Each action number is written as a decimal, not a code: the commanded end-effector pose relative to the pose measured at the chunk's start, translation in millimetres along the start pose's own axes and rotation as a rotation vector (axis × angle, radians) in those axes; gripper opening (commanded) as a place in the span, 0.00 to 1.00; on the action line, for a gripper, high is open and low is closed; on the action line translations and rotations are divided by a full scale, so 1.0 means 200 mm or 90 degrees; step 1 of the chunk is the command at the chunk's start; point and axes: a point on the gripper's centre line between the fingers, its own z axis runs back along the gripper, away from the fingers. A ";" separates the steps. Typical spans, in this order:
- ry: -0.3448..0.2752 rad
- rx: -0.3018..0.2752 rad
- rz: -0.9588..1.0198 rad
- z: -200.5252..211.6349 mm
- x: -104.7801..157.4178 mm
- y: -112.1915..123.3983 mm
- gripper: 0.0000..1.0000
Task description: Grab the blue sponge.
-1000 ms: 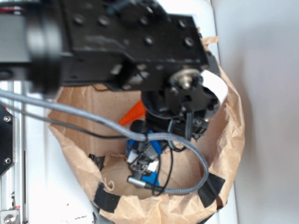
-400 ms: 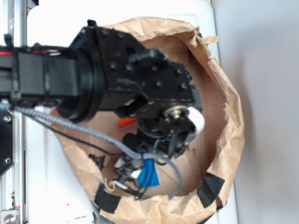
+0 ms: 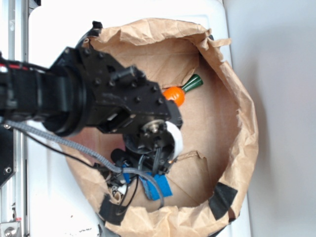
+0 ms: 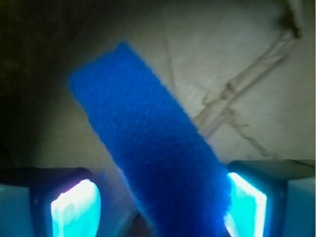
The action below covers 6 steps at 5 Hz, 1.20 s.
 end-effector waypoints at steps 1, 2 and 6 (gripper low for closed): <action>-0.009 0.037 -0.002 -0.05 -0.02 -0.04 0.00; -0.009 -0.008 0.036 0.12 0.04 -0.07 0.00; -0.078 0.109 0.303 0.76 0.18 -0.09 0.00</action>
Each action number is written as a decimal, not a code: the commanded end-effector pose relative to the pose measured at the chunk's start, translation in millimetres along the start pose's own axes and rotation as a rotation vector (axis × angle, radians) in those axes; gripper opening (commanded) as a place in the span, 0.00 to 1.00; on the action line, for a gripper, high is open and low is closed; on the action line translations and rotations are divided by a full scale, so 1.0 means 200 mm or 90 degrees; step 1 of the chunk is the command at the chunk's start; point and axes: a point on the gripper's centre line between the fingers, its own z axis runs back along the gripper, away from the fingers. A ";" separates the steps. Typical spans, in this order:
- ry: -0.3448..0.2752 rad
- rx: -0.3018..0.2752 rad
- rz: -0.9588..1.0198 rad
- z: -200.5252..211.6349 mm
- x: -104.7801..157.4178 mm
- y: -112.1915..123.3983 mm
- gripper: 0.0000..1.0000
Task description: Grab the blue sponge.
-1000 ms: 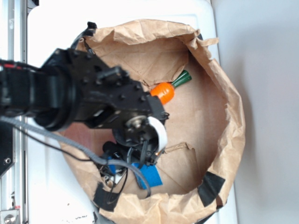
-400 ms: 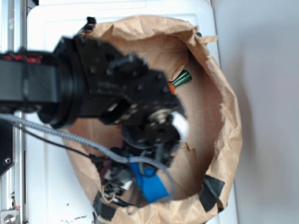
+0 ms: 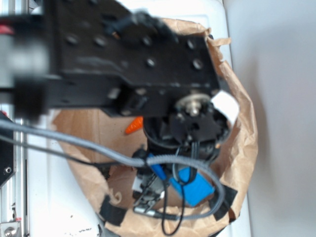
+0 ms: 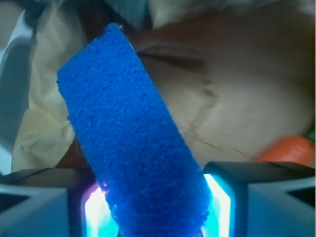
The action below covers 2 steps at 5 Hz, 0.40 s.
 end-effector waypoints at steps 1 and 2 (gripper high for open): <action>-0.050 0.079 0.122 0.28 0.03 -0.02 0.00; -0.050 0.161 0.223 0.34 0.04 0.01 0.00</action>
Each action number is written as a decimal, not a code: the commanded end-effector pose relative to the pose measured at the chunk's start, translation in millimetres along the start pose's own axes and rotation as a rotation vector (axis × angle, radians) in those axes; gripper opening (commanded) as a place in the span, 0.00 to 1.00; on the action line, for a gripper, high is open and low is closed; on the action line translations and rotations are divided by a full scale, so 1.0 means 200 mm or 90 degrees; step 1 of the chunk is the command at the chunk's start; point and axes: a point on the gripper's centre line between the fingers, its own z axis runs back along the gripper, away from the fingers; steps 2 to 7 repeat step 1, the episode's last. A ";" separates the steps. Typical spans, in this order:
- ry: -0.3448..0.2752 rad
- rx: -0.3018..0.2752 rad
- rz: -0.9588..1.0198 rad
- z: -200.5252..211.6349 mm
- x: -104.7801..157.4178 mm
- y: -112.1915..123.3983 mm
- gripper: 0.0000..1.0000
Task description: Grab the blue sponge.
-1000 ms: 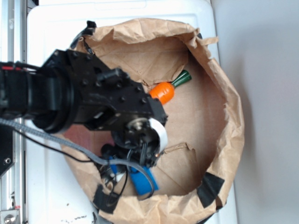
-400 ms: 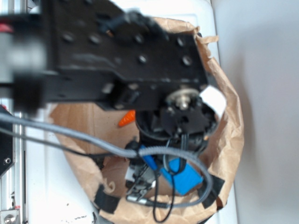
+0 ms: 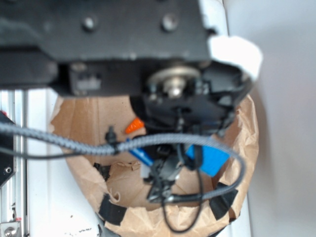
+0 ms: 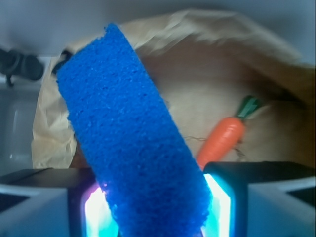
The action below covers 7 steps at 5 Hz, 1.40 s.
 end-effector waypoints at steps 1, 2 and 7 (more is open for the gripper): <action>-0.041 0.099 0.067 0.09 0.05 -0.04 0.71; -0.041 0.099 0.067 0.09 0.05 -0.04 0.71; -0.041 0.099 0.067 0.09 0.05 -0.04 0.71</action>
